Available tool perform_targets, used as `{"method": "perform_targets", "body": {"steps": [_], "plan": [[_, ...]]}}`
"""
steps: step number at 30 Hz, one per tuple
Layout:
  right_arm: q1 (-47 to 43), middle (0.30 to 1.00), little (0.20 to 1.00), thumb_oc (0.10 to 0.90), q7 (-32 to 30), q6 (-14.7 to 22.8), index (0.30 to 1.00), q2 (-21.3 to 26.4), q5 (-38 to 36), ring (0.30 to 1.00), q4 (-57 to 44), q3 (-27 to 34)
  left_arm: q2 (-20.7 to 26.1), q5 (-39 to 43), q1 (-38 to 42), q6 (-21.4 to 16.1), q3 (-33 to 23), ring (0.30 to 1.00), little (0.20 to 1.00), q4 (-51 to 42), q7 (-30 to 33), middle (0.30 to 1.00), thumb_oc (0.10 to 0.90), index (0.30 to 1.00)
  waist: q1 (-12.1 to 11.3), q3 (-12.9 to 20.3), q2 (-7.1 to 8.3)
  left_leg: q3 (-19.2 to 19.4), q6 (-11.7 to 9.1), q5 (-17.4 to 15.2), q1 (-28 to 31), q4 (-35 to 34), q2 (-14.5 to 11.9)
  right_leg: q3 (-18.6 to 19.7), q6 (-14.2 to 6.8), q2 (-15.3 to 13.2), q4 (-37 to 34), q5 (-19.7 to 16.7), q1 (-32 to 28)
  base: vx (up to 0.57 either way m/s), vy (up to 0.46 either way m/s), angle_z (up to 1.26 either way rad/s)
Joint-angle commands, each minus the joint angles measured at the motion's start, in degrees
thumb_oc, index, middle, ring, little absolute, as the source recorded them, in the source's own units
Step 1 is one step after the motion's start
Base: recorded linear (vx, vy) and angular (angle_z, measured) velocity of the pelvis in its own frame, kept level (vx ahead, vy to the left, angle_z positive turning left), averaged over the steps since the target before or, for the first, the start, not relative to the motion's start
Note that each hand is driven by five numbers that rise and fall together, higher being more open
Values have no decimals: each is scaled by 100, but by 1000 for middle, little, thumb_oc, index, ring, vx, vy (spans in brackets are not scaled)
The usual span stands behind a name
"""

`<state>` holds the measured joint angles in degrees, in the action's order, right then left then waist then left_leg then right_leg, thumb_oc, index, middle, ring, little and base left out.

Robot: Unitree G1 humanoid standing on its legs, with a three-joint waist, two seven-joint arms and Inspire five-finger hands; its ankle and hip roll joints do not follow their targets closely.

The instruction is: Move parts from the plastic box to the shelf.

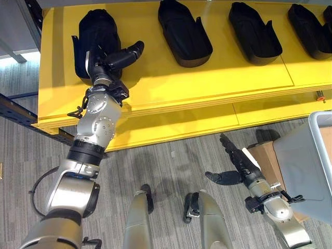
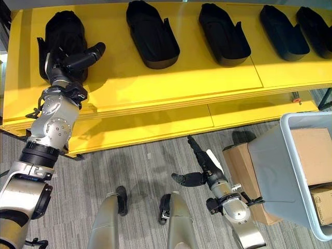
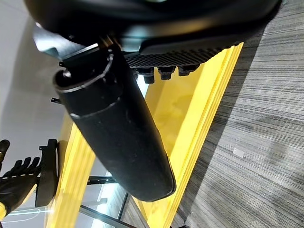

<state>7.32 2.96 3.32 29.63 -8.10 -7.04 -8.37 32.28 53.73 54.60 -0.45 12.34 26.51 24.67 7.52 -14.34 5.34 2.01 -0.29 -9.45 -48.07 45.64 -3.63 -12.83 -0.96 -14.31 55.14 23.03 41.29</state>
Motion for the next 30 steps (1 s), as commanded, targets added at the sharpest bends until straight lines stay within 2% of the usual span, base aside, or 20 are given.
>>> {"method": "perform_targets", "body": {"steps": [1, 6, 13, 16, 19, 23, 27, 30], "plan": [[-31, 1000, 1000, 900, -170, 382, 1000, 311, -150, 1000, -421, 120, -21, -123, 922, -661, 128, 1000, 1000, -158, -41, 1000, 900, 1000, 61, 482, -207, -438, -251, -401, 310, -192, -388, 184, -261, -39, -706, -279, -279, 0, 0, 0], [-26, 1000, 1000, 900, -166, 399, 1000, 326, -119, 1000, -399, 161, 236, -686, 885, -622, 139, 1000, 1000, -360, 31, 1000, 900, 1000, 28, 473, -216, -440, -243, -404, 301, -182, -381, 184, -257, -46, -684, -265, -261, 0, 0, 0], [3, 1000, 1000, 900, -185, 455, 1000, 318, -51, 1000, -373, 273, 446, -1834, 454, -667, -187, 1000, 1000, -1130, 294, 1000, 900, 1000, -64, 449, -196, -442, -236, -397, 310, -196, -347, 175, -251, -59, -665, -259, -256, -2, 2, 2], [-1, 1000, 1000, 900, -181, 466, 1000, 328, -43, 1000, -379, 304, 461, -1935, 346, -712, -242, 1000, 1000, -1354, 294, 1000, 900, 1000, -76, 446, -201, -445, -234, -391, 304, -189, -341, 170, -248, -60, -668, -268, -255, -11, 7, 5], [5, 1000, 1000, 900, -173, 509, 1000, 313, -32, 1000, -402, 367, 576, -2364, 156, -752, -365, 1000, 1000, -1833, 311, 1000, 900, 1000, -116, 454, -204, -441, -227, -401, 298, -180, -330, 152, -245, -58, -678, -273, -268, 0, 0, 0], [-16, 1000, 1000, 900, -190, 547, 1000, 289, -16, 1000, -472, 428, 585, -2339, -55, -810, -426, 1000, 1000, -2095, 247, 1000, 900, 1000, -132, 450, -214, -437, -222, -405, 307, -185, -323, 151, -246, -56, -704, -283, -280, 0, 0, 0], [-66, 1000, 1000, 900, -307, 612, 1000, 257, 205, 1000, -626, 595, 609, -2325, -593, -889, -653, 1000, 1000, -2544, 144, 1000, 900, 1000, -185, 443, -234, -442, -208, -409, 313, -179, -310, 148, -248, -49, -709, -302, -285, 0, 0, 0], [-160, 1000, 1000, 900, -453, 694, 1000, 249, 495, 1000, -894, 996, 657, -2388, -1549, -936, -1072, 1000, 1000, -3165, -118, 1000, 900, 1000, -253, 436, -237, -432, -194, -411, 326, -185, -292, 142, -243, -45, -719, -320, -292, 0, 0, 0]]}}
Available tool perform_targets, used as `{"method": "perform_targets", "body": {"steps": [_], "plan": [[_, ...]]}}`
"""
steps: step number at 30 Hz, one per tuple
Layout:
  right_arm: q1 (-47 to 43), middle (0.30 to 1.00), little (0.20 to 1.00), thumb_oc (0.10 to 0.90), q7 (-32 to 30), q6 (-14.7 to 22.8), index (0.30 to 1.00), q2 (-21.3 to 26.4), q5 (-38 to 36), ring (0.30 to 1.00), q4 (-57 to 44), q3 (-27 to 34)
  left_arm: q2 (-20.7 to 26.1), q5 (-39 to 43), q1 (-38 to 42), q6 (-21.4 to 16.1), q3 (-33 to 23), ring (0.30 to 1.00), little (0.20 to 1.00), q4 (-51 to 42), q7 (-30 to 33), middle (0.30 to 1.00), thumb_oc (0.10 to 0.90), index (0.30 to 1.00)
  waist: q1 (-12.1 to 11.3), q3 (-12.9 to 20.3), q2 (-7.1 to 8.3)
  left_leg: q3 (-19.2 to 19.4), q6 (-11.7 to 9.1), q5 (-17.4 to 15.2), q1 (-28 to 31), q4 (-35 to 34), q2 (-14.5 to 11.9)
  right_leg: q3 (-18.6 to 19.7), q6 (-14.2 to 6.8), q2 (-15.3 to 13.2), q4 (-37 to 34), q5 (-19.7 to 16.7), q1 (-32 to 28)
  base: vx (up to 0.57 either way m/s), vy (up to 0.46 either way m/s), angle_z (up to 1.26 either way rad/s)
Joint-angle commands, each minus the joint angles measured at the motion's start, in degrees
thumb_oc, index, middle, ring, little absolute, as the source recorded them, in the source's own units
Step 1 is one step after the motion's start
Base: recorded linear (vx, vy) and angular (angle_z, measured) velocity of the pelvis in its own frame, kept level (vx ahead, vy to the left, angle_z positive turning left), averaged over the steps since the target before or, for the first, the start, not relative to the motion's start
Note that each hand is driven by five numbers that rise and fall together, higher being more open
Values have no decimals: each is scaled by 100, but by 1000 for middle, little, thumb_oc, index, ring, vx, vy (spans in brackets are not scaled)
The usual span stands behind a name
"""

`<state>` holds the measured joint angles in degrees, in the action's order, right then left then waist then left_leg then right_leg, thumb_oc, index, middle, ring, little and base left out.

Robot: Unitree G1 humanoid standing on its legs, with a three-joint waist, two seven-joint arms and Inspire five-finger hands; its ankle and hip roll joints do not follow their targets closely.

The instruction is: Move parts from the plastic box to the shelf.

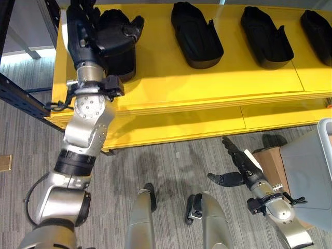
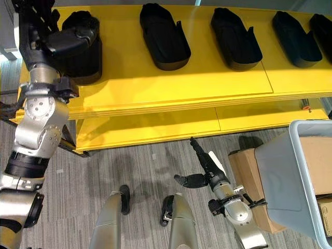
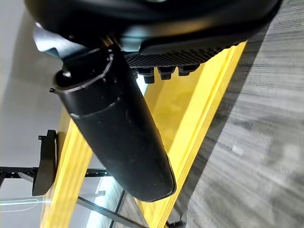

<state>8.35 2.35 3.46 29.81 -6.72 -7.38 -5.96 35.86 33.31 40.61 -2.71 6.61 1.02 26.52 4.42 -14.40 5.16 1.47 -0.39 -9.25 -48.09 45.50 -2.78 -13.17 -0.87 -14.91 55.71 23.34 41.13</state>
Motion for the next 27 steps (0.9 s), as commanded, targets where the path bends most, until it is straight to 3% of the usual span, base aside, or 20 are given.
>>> {"method": "perform_targets", "body": {"steps": [1, 9, 15, 20, 23, 24, 27], "plan": [[-296, 1000, 1000, 900, -441, 683, 1000, 246, 522, 1000, -925, 888, 249, -294, -453, -730, -611, 1000, 1000, -787, -393, 1000, 900, 1000, 40, 446, -221, -376, -177, -434, 349, -182, -371, 183, -253, 21, -785, -357, -286, 0, 0, 0], [-624, 1000, 1000, 900, -589, 782, 1000, 326, 926, 1000, -1095, 1321, 69, -1026, -2325, -610, -1177, 1000, 1000, -1663, -1050, 1000, 900, 1000, -102, 445, -213, -375, -139, -438, 493, -233, -339, 167, -253, 35, -876, -406, -428, -5, 9, 2], [-572, 1000, 1000, 900, -517, 793, 1000, 318, 940, 1000, -1103, 1438, 9, -1704, -3009, -564, -1406, 1000, 1000, -1969, -1241, 1000, 900, 1000, -168, 426, -195, -391, -123, -437, 531, -273, -307, 145, -245, 52, -935, -422, -487, -15, 7, 4], [-320, 1000, 1000, 900, -444, 815, 1000, 240, 967, 1000, -1166, 1594, 4, -2876, -3709, -427, -1641, 1000, 1000, -2230, -1346, 1000, 900, 1000, -201, 412, -187, -389, -115, -440, 513, -254, -304, 130, -240, 62, -944, -435, -473, 0, 0, 0], [-238, 1000, 1000, 900, -455, 807, 1000, 203, 1002, 1000, -1176, 1669, 123, -3695, -3755, -293, -1696, 1000, 1000, -2176, -1273, 1000, 900, 1000, -194, 428, -177, -378, -113, -438, 486, -254, -316, 137, -237, 65, -938, -430, -443, -12, 6, 0], [-203, 1000, 1000, 900, -474, 793, 1000, 205, 995, 1000, -1132, 1706, 310, -4616, -3697, -119, -1728, 1000, 1000, -2047, -1087, 1000, 900, 1000, -172, 439, -181, -373, -112, -435, 455, -249, -327, 147, -238, 65, -924, -433, -386, -33, 15, -1], [-196, 1000, 1000, 900, -495, 785, 1000, 218, 983, 1000, -1065, 1699, 489, -5387, -3538, -5, -1674, 1000, 1000, -1876, -998, 1000, 900, 1000, -139, 459, -179, -370, -113, -436, 420, -235, -346, 166, -244, 71, -911, -437, -339, -12, 6, -1]]}}
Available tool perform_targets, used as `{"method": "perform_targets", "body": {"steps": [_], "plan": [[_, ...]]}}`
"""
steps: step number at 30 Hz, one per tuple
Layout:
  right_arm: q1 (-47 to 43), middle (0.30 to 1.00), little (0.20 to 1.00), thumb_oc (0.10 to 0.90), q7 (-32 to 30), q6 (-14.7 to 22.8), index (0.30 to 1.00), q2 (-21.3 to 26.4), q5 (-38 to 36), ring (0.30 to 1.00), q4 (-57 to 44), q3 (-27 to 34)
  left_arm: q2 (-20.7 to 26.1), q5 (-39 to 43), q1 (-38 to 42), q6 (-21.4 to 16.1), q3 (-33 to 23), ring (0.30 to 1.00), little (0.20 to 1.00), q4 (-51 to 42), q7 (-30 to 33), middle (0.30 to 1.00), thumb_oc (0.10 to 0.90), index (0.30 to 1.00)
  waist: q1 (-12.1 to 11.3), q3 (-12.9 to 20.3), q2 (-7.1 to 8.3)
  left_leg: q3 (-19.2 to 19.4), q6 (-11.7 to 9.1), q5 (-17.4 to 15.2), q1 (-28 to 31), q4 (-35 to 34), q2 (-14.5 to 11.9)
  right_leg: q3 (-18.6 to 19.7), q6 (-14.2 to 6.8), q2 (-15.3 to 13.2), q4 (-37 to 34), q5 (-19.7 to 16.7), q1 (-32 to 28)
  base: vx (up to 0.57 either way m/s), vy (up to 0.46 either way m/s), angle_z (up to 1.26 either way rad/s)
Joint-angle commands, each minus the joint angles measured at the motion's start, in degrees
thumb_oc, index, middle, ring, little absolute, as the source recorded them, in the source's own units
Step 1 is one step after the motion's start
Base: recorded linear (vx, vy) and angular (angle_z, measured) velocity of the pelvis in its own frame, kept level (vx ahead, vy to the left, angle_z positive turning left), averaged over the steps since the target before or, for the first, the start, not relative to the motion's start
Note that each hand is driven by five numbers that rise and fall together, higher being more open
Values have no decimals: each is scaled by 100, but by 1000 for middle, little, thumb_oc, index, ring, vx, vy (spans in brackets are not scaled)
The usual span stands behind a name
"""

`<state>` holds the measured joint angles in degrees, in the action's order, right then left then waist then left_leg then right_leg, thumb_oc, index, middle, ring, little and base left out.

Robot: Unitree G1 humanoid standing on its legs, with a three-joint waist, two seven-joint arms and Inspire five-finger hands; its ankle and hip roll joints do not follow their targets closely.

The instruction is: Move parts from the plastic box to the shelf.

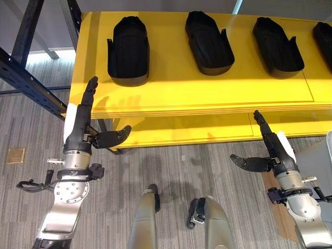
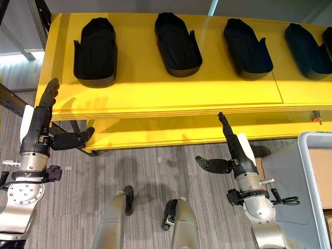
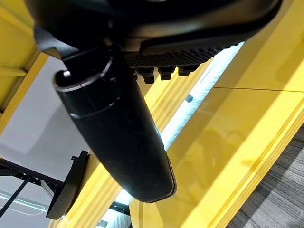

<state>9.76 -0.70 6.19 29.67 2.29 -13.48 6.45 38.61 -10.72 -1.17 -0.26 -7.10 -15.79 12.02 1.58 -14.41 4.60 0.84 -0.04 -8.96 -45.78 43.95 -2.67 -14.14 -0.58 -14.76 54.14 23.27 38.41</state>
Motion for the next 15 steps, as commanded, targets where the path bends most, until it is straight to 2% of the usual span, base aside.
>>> {"method": "perform_targets", "body": {"steps": [1, 8, 15], "plan": [[-343, 1000, 1000, 900, -192, 510, 1000, 233, 61, 1000, -433, 456, 273, -1199, 705, -205, -278, 1000, 1000, -108, 460, 1000, 900, 1000, 156, 467, -129, -304, -150, -466, 187, -83, -363, 272, -275, 61, -757, -432, -54, 0, 0, 0], [-465, 1000, 1000, 900, -170, 505, 1000, 252, -24, 1000, -406, 405, 474, -1905, 1290, -30, 32, 1000, 1000, 340, 461, 1000, 900, 1000, 222, 492, -148, -267, -146, -477, 168, -70, -375, 317, -286, 70, -748, -438, 2, 0, 0, 0], [-603, 1000, 1000, 900, -107, 487, 1000, 286, -112, 1000, -399, 221, 636, -2338, 2213, 148, 643, 1000, 1000, 950, 323, 1000, 900, 1000, 326, 532, -151, -244, -151, -497, 153, -28, -396, 367, -311, 75, -745, -431, 0, 5, 6, -2]]}}
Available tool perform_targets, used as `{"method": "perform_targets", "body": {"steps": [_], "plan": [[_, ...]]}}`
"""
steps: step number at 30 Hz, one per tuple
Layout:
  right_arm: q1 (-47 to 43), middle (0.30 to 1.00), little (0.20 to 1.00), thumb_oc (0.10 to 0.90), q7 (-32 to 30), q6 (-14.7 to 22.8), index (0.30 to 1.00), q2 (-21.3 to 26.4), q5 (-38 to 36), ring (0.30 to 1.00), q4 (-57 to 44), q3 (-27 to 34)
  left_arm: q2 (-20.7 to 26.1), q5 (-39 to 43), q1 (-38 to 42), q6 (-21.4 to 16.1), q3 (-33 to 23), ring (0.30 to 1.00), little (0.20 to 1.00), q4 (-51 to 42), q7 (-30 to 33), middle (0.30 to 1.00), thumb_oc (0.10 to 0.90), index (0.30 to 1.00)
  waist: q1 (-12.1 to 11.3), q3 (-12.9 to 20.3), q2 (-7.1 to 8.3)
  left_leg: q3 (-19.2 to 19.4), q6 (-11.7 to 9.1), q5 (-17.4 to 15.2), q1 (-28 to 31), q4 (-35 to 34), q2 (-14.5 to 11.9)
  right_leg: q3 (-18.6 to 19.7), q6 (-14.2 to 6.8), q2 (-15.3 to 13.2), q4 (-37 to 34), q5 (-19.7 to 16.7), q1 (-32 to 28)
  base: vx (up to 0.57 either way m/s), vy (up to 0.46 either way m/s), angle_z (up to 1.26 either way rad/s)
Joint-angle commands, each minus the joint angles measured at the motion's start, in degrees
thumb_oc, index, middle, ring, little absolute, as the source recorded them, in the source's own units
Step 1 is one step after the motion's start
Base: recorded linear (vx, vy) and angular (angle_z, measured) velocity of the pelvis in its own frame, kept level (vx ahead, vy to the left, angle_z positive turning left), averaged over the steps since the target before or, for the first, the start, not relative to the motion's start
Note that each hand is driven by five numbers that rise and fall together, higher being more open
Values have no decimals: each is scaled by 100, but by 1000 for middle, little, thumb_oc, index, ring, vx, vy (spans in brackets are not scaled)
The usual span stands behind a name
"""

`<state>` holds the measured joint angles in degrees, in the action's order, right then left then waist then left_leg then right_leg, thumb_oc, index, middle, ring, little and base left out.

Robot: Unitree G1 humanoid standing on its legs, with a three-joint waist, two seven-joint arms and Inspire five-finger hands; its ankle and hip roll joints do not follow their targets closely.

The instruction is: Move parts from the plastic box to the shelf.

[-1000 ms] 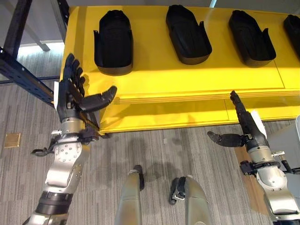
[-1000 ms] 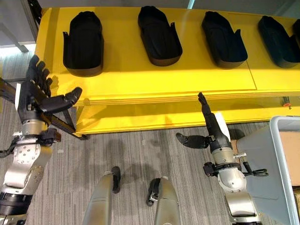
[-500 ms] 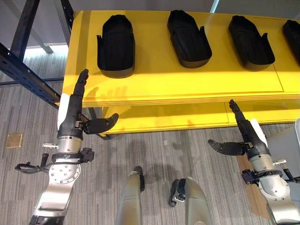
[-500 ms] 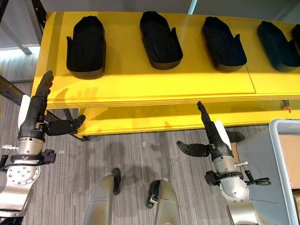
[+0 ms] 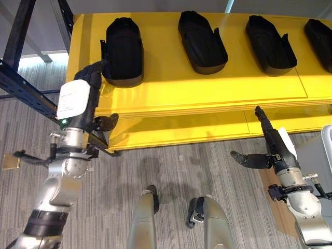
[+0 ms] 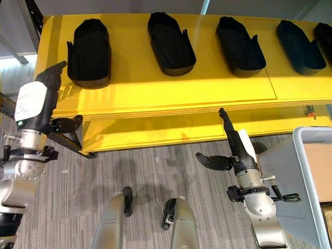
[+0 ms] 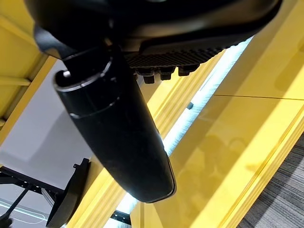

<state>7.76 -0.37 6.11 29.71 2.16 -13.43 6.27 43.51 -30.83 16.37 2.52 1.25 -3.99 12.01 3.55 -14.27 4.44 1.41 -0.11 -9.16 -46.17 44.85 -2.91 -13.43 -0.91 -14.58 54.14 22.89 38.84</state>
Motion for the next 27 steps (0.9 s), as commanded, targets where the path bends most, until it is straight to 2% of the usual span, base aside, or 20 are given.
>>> {"method": "perform_targets", "body": {"steps": [1, 4, 11, 16, 23, 27], "plan": [[-413, 1000, 1000, 900, -131, 497, 1000, 289, -121, 1000, -396, 209, 184, -377, 602, -108, -115, 1000, 1000, -127, 339, 1000, 900, 1000, 140, 521, -132, -304, -144, -479, 193, -112, -375, 296, -280, 56, -739, -387, -45, 0, 0, 0], [-439, 1000, 1000, 900, -110, 466, 1000, 314, -164, 1000, -401, 148, 273, -591, 1106, -23, 278, 1000, 1000, 192, 172, 1000, 900, 1000, 187, 531, -128, -301, -152, -478, 212, -131, -380, 306, -282, 70, -767, -380, -75, 25, 7, -4], [-437, 1000, 1000, 900, -100, 468, 1000, 282, -197, 1000, -469, 118, 103, -606, 1235, -49, 539, 1000, 1000, 282, 45, 1000, 900, 1000, 216, 503, -111, -304, -143, -492, 202, -103, -371, 313, -288, 75, -742, -372, -73, 0, 0, 0], [-430, 1000, 1000, 900, -126, 482, 1000, 264, -158, 1000, -510, 143, -32, -679, 1018, -119, 547, 1000, 1000, 76, -39, 1000, 900, 1000, 192, 485, -97, -308, -140, -493, 203, -107, -366, 303, -281, 83, -746, -368, -75, 0, 0, 0], [-364, 1000, 1000, 900, -152, 480, 1000, 147, -99, 1000, -628, 262, -148, -514, 207, -402, 348, 1000, 1000, -831, -417, 1000, 900, 1000, 94, 415, -59, -334, -111, -515, 170, -84, -330, 292, -270, 92, -728, -359, -55, 0, 0, 0], [-356, 1000, 1000, 900, -148, 472, 1000, 137, -82, 1000, -624, 239, -137, -510, 123, -428, 317, 1000, 1000, -873, -435, 1000, 900, 1000, 91, 417, -55, -343, -107, -519, 153, -65, -309, 291, -268, 83, -702, -347, -41, 0, 0, 0]]}}
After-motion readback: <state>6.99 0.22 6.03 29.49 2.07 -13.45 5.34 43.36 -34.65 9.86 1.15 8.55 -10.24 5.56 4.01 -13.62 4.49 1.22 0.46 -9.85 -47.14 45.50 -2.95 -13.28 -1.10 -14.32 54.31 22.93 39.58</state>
